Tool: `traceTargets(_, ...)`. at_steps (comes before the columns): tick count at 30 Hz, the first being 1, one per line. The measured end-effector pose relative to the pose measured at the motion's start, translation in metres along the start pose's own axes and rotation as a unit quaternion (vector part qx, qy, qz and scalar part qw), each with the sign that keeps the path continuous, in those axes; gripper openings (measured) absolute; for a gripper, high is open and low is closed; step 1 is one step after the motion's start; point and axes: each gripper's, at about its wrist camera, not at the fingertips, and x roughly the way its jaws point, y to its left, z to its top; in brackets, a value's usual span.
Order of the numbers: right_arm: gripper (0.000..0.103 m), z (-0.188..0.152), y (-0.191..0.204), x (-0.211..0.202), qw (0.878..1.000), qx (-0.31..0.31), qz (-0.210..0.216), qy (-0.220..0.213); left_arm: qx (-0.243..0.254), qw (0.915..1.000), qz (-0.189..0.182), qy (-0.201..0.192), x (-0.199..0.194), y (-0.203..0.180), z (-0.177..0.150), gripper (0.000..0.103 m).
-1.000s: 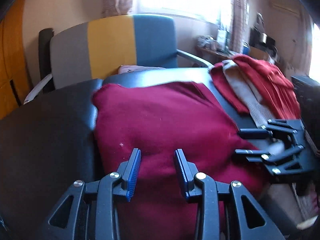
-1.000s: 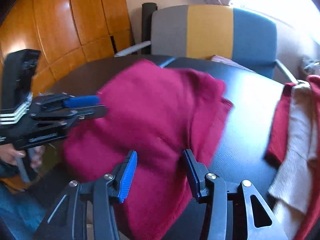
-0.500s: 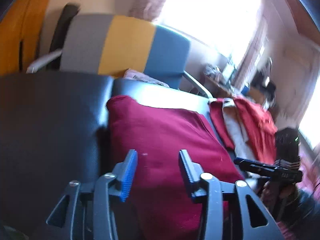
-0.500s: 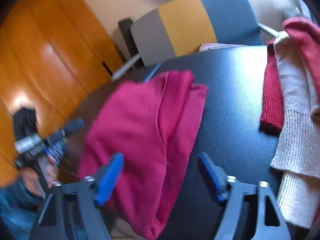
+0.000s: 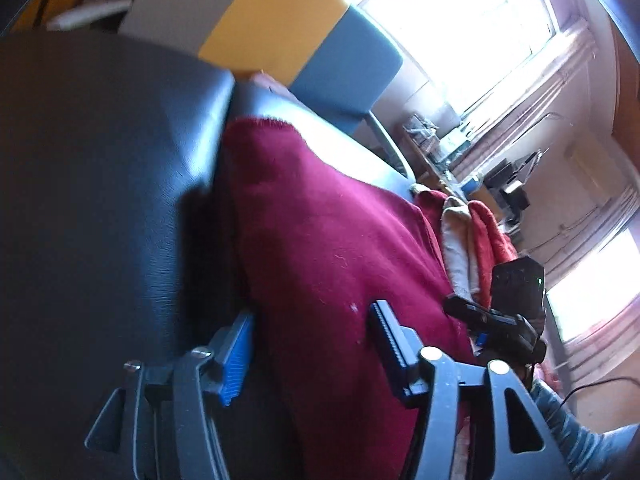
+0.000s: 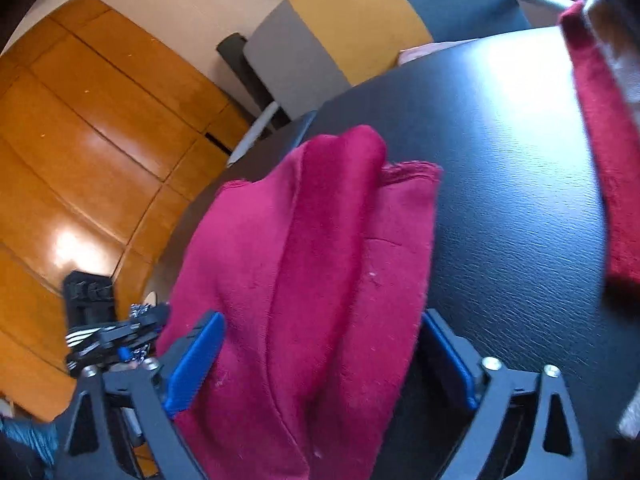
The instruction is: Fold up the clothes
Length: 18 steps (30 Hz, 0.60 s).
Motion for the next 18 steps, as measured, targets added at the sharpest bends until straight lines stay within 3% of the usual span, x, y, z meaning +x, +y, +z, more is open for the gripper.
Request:
traceTargets(3, 0.103, 0.005, 0.008, 0.012, 0.999, -0.03, -0.012, 0.017, -0.017, 0.9994, -0.027, 0.013, 0.013, 0.003, 0.0, 0.067)
traceTargets(4, 0.092, 0.004, 0.012, 0.013, 0.999, -0.033, -0.012, 0.02, -0.009, 0.9995, -0.026, 0.012, 0.013, 0.001, -0.001, 0.066)
traceTargets(5, 0.077, 0.004, 0.015, 0.014, 0.999, -0.036, -0.012, 0.022, -0.001, 0.9996, -0.024, 0.012, 0.013, -0.001, -0.002, 0.058)
traceTargets(9, 0.065, 0.002, 0.031, 0.022, 0.999, -0.04, -0.007, 0.029, -0.011, 0.9994, -0.032, 0.009, -0.007, 0.006, -0.006, 0.041)
traceTargets(14, 0.05, 0.008, 0.076, 0.061, 0.996, -0.06, 0.034, 0.057, -0.025, 0.9985, -0.025, -0.042, -0.079, 0.024, -0.021, 0.037)
traceTargets(18, 0.045, 0.015, 0.137, 0.113, 0.986, -0.1, 0.087, 0.1, -0.045, 0.9923, -0.006, -0.115, -0.164, 0.041, -0.039, 0.037)
